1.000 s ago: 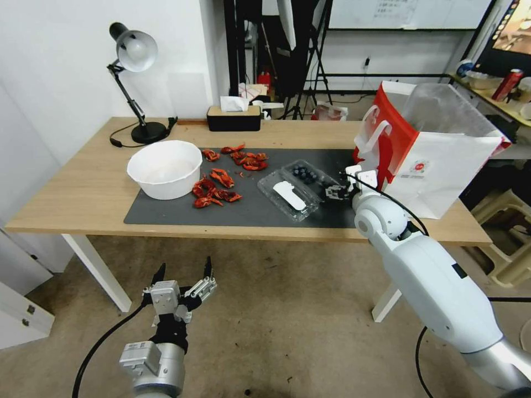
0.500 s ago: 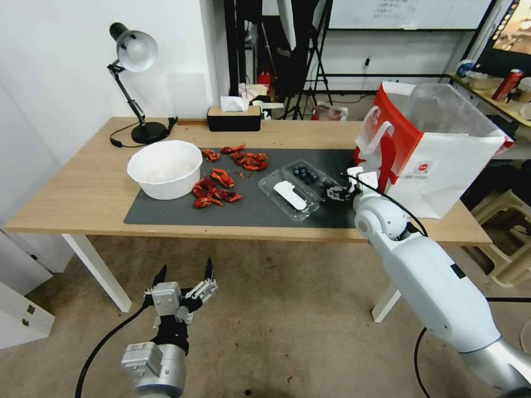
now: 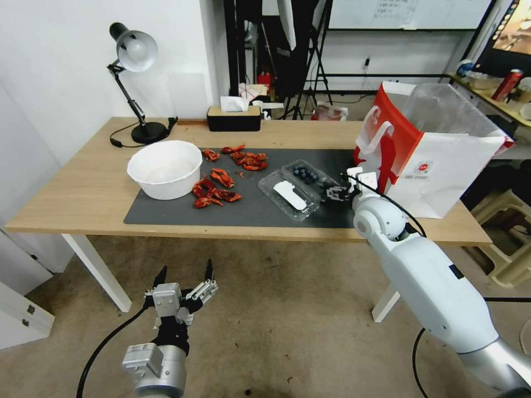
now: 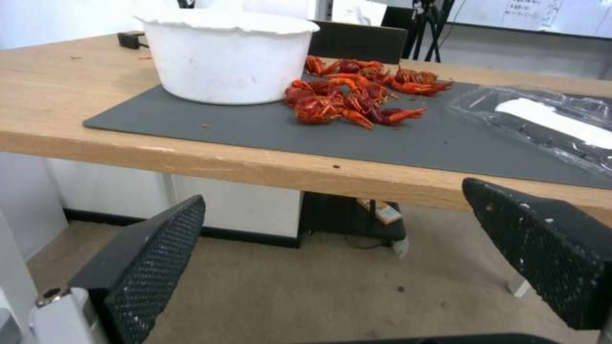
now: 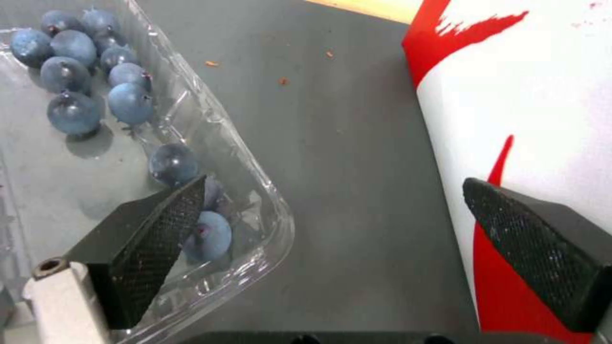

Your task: Close the takeout container lid, then place the container into the takeout bag.

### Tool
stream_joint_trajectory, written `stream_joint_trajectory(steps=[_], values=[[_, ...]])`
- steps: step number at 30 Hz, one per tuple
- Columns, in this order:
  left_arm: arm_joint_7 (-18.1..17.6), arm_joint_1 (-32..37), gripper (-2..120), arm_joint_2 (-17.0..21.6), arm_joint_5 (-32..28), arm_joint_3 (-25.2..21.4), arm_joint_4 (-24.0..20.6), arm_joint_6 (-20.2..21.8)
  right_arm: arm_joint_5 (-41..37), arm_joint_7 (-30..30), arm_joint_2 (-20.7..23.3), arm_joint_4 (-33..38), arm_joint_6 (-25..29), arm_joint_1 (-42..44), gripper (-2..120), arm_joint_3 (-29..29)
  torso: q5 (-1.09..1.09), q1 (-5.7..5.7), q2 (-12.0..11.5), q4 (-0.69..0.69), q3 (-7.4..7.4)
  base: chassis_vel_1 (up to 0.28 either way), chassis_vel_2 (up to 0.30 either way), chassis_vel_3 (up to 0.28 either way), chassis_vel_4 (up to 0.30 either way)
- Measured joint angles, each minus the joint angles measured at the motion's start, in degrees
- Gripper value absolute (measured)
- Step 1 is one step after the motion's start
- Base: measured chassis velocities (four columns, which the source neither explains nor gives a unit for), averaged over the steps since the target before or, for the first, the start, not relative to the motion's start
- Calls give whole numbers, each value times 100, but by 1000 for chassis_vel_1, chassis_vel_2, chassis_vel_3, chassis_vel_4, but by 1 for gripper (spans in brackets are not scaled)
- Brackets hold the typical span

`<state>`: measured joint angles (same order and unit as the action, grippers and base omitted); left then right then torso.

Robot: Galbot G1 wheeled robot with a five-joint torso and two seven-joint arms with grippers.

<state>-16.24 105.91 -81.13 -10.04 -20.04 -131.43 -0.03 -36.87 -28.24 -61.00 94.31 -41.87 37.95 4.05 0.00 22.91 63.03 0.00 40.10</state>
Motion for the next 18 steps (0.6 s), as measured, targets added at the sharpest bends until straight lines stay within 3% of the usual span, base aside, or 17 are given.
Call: stream_joint_trajectory(steps=[18], values=[[-18,-4,100,4,5,5,11,-18,-215,-332,52,173,-11,81,100,-4,0,1,-1,0,0,0,0,0,0]])
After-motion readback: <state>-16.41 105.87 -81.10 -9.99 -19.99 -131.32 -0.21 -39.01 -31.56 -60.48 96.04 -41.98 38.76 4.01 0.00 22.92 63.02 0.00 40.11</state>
